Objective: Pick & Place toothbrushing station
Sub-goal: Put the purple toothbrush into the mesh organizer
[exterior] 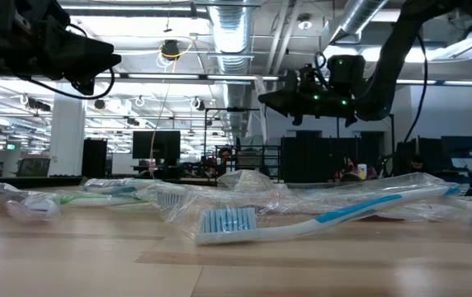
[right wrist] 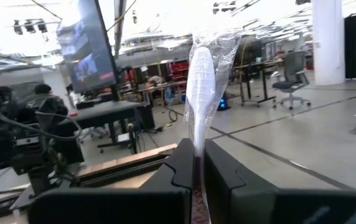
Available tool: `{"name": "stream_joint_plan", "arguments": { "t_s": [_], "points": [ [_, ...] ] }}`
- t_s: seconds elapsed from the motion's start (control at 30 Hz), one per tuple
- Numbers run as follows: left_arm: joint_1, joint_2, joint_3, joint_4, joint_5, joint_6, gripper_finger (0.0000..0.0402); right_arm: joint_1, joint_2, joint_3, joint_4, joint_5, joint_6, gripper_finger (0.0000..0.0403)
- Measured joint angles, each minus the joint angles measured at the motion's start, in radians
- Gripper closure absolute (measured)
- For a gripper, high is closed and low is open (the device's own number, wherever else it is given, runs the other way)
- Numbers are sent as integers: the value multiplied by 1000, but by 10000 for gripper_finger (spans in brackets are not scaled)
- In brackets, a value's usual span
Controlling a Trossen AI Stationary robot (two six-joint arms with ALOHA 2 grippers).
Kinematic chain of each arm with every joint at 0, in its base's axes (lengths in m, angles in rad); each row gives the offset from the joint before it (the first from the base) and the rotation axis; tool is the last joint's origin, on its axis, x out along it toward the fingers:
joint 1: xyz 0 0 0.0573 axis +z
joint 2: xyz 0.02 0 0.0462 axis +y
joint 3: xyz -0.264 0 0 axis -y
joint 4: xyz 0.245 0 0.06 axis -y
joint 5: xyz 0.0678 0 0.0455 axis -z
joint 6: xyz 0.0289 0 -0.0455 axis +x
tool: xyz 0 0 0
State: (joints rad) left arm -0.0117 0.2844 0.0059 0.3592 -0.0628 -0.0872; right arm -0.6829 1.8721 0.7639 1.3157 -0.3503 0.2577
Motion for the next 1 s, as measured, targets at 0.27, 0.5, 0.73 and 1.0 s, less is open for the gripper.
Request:
{"name": "stream_joint_plan", "arguments": {
  "t_s": [0.27, 0.5, 0.73, 1.0],
  "points": [
    [0, 0, 0, 2, 0, -26, 289, -3, 0, -7, -26, -11, -22, 396],
    [0, 0, 0, 2, 0, -26, 289, -45, 0, -109, 95, -13, 9, 396],
    [0, 0, 0, 4, 0, -25, 289, -51, -1, -164, 208, -17, 21, 396],
    [0, 0, 0, 9, 0, -23, 289, -40, -1, -155, 207, -16, 21, 396]
  ]
}}
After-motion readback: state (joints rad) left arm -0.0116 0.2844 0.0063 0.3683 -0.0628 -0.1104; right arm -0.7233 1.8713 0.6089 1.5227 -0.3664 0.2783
